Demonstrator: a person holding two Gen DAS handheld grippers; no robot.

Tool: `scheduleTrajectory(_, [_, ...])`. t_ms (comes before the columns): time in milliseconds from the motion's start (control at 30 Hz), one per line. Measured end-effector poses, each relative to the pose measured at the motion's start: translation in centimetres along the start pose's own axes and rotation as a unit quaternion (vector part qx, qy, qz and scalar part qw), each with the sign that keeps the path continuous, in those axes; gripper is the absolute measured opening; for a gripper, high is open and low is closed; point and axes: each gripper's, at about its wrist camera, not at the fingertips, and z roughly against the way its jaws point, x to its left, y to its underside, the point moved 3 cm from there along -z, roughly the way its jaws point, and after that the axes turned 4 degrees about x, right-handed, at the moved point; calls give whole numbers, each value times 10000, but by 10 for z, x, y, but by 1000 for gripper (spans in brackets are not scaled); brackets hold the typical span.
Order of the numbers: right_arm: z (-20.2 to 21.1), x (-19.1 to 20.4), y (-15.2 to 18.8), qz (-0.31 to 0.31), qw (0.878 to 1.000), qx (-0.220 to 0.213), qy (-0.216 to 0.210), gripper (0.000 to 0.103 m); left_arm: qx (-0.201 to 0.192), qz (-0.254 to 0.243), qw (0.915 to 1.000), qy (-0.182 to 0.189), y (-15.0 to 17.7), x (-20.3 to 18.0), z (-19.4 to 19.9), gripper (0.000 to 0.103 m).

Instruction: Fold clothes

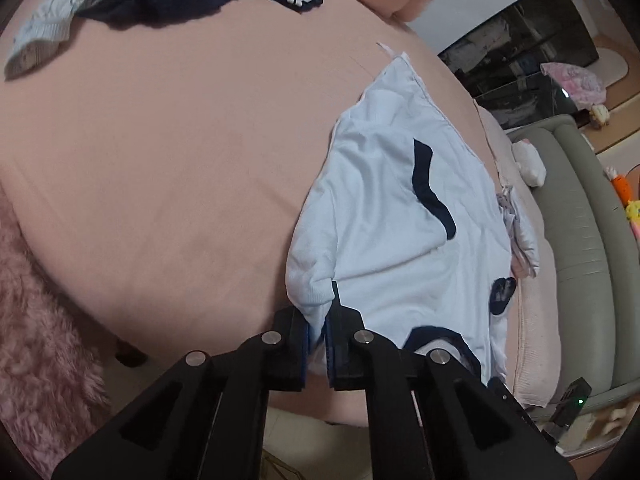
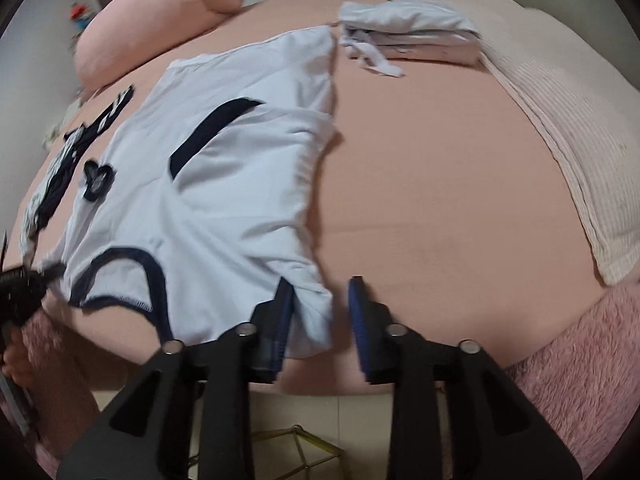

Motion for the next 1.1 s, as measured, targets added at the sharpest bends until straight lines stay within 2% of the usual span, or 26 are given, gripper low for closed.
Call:
scheduleTrajectory(33, [0, -3, 0, -58, 10000, -6, 52, 45, 56, 57, 9999, 64, 3, 1, 0, 14])
scheduleTrajectory(67, [1, -5, 1, -117, 9999, -13, 104, 49, 140, 145, 9997, 168, 6, 2, -1, 21])
scheduleTrajectory(100, [0, -8, 1, -193, 9998, 17, 68, 50, 215, 240, 9990, 315, 10, 3, -2, 27])
scheduleTrajectory(167, [-3, -10, 2, -360, 9989, 162, -263, 53, 278, 301, 9981, 470, 15, 0, -5, 31])
scheduleTrajectory(233, [-6, -6, 3, -386, 9971, 255, -609, 53, 234, 192, 9986, 429, 15, -6, -8, 31])
scheduleTrajectory(300, [-9, 1, 2, -300, 9971, 262, -642, 53, 157, 155, 9986, 477, 14, -12, -10, 31])
scheduleTrajectory(367, [-14, 9, 1, -113, 9980, 244, -567, 52, 92, 11, 9993, 365, 11, -18, -16, 31])
scheduleTrajectory(400, [-18, 14, 0, 41, 9987, 225, -455, 47, 57, -80, 9995, 290, 10, -21, -20, 31])
scheduleTrajectory(433, [-21, 18, -2, 207, 9992, 167, -288, 36, 23, -171, 9996, 214, 9, -25, -23, 31])
scheduleTrajectory(467, [-21, 23, -3, 413, 9991, 70, 2, 31, -19, -349, 9994, 57, 7, -30, -24, 27])
scheduleTrajectory(500, [-21, 28, -3, 651, 9972, -12, 356, 18, -93, -588, 9980, -199, 7, -36, -22, 10])
scheduleTrajectory(567, [-19, 36, -2, 1069, 9889, -151, 1018, 14, -182, -831, 9951, -507, 10, -38, -15, 9])
scheduleTrajectory(600, [-17, 36, 1, 1092, 9873, -147, 1146, 14, -196, -865, 9943, -589, 12, -37, -11, 9])
scheduleTrajectory(700, [-11, 19, 6, 735, 9923, -48, 992, 14, -135, -692, 9947, -754, 14, -23, -1, 9])
scheduleTrajectory(800, [-6, 0, 2, 113, 9991, -52, 414, 14, -47, -57, 9992, -406, 8, -1, 3, 10])
scheduleTrajectory(933, [-6, -11, 4, -341, 9994, 43, -56, 27, -273, 176, 9983, -483, 2, 7, 10, 10])
scheduleTrajectory(967, [-9, -9, 6, -341, 9993, 78, -107, 29, -277, 194, 9984, -455, 1, 7, 10, 13])
scheduleTrajectory(1100, [-17, 4, 6, -149, 9994, 221, -214, 56, -107, 397, 9991, 67, 3, 4, 1, 31])
